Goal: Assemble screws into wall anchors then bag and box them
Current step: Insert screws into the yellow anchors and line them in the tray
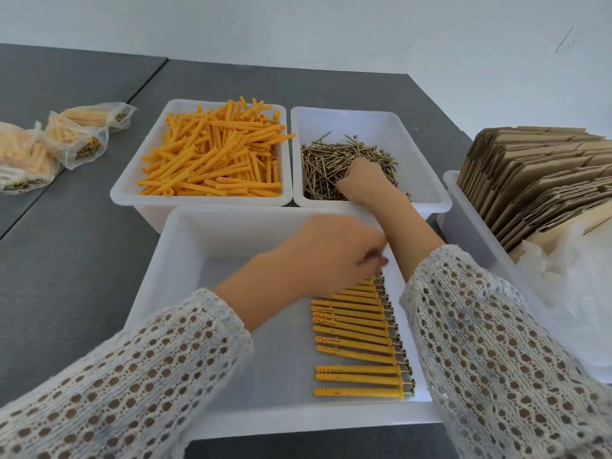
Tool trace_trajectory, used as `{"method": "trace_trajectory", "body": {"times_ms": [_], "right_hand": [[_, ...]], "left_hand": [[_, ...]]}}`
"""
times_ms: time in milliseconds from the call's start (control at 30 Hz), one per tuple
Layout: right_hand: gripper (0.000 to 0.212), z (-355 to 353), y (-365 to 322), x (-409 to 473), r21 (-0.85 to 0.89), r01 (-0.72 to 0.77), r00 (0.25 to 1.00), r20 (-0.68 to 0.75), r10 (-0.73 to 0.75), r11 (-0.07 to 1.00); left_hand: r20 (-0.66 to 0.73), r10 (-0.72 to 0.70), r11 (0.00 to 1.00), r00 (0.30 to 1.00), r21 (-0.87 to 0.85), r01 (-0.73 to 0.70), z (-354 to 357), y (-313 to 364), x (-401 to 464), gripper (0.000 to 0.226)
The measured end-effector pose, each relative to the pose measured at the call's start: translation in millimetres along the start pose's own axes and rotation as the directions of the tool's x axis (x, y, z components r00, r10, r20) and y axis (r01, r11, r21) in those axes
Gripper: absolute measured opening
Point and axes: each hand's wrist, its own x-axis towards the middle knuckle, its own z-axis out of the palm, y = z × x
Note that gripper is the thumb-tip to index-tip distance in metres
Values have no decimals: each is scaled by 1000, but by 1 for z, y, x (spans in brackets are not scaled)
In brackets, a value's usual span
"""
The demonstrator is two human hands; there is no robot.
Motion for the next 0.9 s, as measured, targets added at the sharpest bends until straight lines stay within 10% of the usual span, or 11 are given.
{"method": "trace_trajectory", "body": {"times_ms": [267, 567, 900], "right_hand": [[29, -1, -1, -2, 83, 8, 990, -141, 4, 996], [21, -8, -4, -10, 225, 91, 913, -408, 9, 970], [16, -8, -10, -14, 348, 341, 801, -593, -76, 873]], "left_hand": [[-498, -286, 940, 819, 21, 341, -22, -57, -2, 13], [-287, -688, 658, 667, 140, 740, -20, -92, -11, 31], [-261, -715, 682, 649, -58, 729, -20, -104, -10, 22]]}}
